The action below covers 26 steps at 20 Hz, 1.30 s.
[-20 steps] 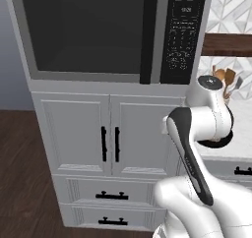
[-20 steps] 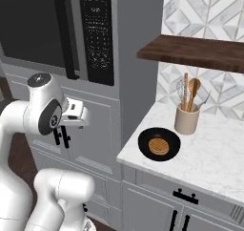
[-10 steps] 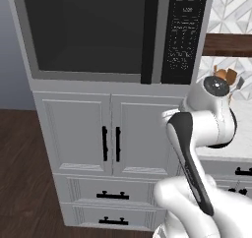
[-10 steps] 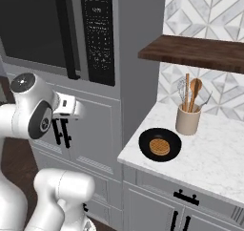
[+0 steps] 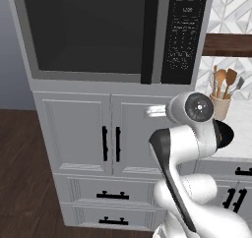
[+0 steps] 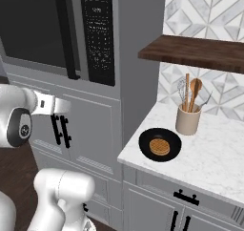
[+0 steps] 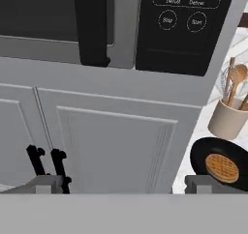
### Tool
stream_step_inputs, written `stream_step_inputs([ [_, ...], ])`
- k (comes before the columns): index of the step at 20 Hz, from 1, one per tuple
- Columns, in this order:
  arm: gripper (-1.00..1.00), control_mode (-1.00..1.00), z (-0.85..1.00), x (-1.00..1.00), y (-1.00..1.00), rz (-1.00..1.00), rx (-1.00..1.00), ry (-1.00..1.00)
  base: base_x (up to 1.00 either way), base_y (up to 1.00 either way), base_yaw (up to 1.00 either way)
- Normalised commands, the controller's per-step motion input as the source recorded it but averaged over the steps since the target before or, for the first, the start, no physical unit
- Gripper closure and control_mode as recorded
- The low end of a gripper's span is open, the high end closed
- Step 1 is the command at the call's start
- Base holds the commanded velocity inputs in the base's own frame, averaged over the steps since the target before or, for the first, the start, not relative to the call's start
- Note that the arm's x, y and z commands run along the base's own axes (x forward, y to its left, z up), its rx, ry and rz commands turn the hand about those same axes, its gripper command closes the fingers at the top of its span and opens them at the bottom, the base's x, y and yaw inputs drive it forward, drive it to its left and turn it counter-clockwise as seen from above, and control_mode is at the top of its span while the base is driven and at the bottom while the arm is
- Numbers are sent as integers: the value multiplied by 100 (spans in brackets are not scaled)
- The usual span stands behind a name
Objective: Open the microwave, place the bowl with waffle inside the microwave, then close the microwave door and turn it on.
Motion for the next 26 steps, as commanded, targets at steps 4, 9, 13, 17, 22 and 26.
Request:
stream_step_inputs([
  [4, -100, -100, 14, 17, 31, -10, 0, -28, 0, 0, 0],
  [9, -100, -100, 15, 20, 29, -10, 0, -30, 0, 0, 0],
  [13, -100, -100, 21, 28, 11, -4, 0, -27, 0, 0, 0],
  [17, -100, -100, 44, 23, 1, -1, 0, -25, 0, 0, 0],
  [22, -100, -100, 54, 16, 0, 0, -2, -15, 0, 0, 0],
  [26, -100, -100, 22, 14, -1, 0, -2, -1, 0, 0, 0],
])
